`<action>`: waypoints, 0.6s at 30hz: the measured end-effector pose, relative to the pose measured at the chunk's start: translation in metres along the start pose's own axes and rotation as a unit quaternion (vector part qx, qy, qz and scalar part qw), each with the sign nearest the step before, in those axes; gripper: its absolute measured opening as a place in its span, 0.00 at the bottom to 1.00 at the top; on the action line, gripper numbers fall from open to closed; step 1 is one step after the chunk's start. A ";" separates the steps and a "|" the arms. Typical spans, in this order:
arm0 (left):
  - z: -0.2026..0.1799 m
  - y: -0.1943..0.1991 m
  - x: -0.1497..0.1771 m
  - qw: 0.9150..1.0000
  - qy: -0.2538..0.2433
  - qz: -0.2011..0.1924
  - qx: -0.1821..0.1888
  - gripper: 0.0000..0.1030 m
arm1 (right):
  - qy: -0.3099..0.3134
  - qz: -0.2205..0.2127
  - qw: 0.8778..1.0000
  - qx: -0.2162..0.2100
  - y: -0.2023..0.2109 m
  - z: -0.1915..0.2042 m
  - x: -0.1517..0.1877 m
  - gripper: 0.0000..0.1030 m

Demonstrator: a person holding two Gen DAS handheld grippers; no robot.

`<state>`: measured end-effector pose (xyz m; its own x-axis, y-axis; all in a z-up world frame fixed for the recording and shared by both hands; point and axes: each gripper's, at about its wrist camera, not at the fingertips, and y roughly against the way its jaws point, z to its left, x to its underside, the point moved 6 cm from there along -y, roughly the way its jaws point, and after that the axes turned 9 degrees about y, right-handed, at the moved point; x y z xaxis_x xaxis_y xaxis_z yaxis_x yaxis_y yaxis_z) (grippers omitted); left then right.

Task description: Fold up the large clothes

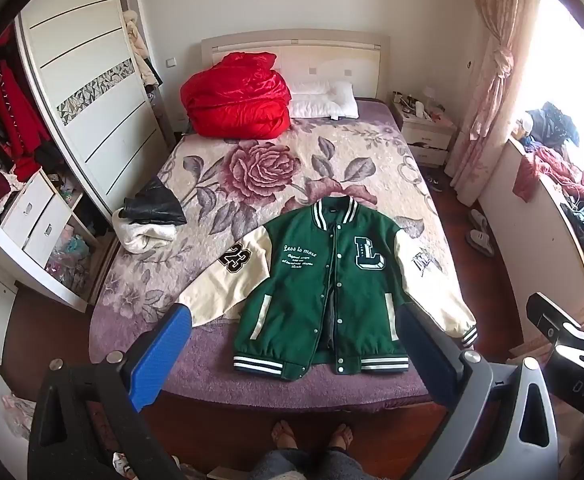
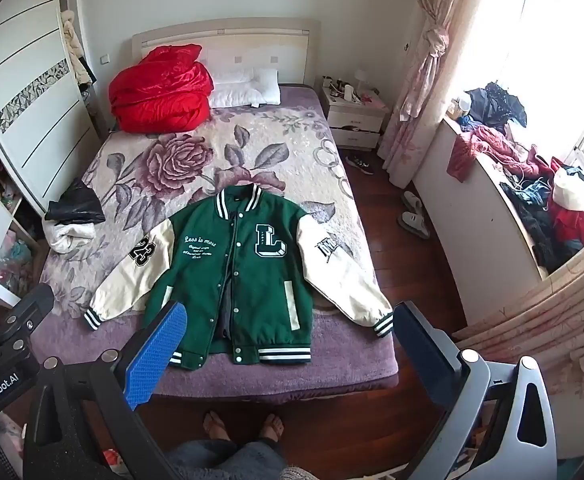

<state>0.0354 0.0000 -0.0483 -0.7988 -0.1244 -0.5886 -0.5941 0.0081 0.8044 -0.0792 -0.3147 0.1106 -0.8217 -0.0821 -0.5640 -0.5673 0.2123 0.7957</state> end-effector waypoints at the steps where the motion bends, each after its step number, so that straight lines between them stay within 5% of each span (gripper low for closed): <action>1: 0.000 0.000 0.000 1.000 -0.003 0.002 -0.006 1.00 | 0.000 0.001 1.000 0.001 0.000 0.000 0.000 1.00; 18: -0.009 0.008 -0.011 1.000 0.001 -0.007 0.002 1.00 | -0.001 -0.002 1.000 0.000 0.006 0.001 -0.006 1.00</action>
<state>0.0401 -0.0078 -0.0343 -0.7907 -0.1269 -0.5990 -0.6048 0.0097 0.7963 -0.0778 -0.3118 0.1180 -0.8190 -0.0817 -0.5679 -0.5711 0.2116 0.7931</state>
